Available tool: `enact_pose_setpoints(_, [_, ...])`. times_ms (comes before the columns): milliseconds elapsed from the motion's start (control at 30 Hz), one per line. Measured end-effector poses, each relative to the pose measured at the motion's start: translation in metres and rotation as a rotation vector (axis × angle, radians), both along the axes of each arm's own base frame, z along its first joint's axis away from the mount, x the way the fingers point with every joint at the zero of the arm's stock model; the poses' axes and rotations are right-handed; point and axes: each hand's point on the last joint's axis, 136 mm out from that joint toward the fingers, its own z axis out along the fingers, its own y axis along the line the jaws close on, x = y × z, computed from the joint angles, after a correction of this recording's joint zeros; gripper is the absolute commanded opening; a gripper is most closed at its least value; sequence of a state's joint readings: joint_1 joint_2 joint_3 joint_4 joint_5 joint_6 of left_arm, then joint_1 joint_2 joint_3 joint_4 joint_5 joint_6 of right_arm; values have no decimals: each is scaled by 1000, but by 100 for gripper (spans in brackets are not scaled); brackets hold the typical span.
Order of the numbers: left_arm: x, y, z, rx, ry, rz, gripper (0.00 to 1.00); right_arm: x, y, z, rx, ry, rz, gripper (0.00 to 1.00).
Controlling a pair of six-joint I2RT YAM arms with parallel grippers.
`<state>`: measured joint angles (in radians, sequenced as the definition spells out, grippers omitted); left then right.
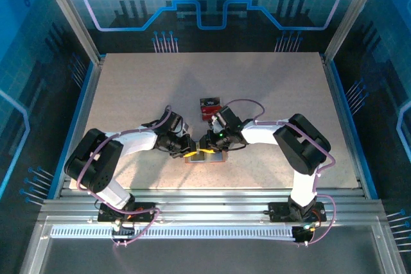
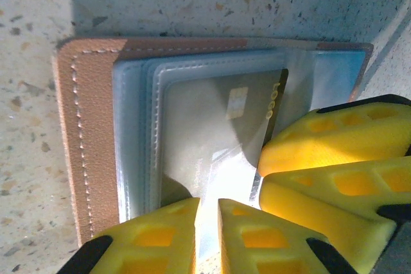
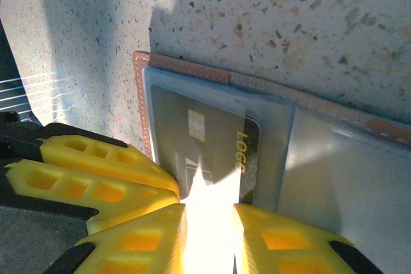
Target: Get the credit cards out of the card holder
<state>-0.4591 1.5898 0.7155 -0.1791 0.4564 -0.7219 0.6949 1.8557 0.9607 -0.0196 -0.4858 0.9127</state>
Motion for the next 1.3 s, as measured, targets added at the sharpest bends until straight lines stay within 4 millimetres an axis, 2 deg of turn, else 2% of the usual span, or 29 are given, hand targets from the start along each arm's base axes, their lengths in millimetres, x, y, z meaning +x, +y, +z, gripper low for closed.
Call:
enact_pose_setpoints(967, [-1, 2, -1, 3, -9, -11, 15, -5, -11, -3, -53, 11, 0, 30])
enact_pose_setpoints(1300, [0, 12, 7, 31, -27, 11, 15, -4, -10, 11, -30, -13, -6, 30])
